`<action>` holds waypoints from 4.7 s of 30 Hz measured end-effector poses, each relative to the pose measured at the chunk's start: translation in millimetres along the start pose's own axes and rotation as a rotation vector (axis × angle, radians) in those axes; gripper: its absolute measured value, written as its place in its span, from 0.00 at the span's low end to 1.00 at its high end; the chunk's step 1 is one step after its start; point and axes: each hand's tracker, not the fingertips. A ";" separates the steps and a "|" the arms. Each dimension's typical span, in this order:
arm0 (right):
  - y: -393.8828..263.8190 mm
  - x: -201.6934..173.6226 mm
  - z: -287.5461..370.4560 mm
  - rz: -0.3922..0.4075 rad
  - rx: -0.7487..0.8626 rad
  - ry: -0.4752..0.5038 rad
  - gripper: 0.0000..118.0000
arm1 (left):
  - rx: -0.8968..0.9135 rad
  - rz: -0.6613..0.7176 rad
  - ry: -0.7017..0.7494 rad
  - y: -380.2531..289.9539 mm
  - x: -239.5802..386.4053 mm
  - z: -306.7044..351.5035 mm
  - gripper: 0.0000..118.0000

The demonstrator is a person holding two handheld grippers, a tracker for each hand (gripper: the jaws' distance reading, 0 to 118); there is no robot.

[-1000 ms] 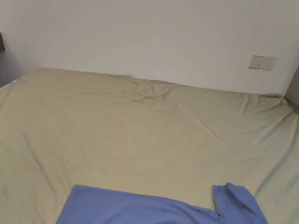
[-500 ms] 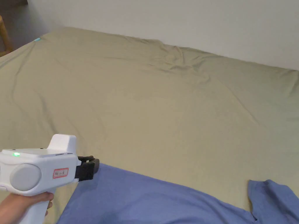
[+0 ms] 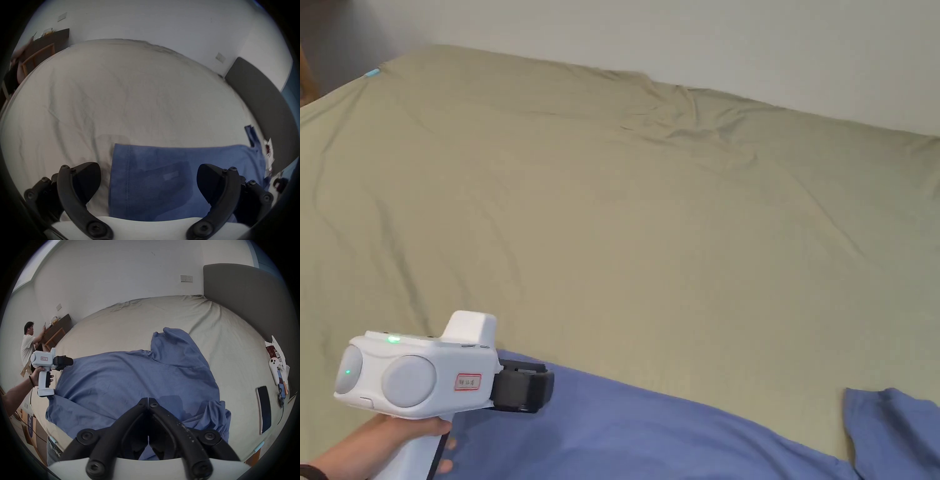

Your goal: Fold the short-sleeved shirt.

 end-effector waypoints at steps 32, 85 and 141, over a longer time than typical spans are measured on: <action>75.4 111.8 -97.0 -0.151 -0.031 -0.088 0.67 | 0.088 -0.008 0.070 -7.4 28.4 66.8 0.01; -102.9 93.8 85.5 -0.348 0.113 -0.095 0.37 | 0.053 0.092 0.221 -192.0 2.9 209.5 0.54; -71.8 -4.8 87.2 -0.111 0.052 0.052 0.02 | 0.166 0.555 -0.448 -167.9 -77.5 240.0 0.09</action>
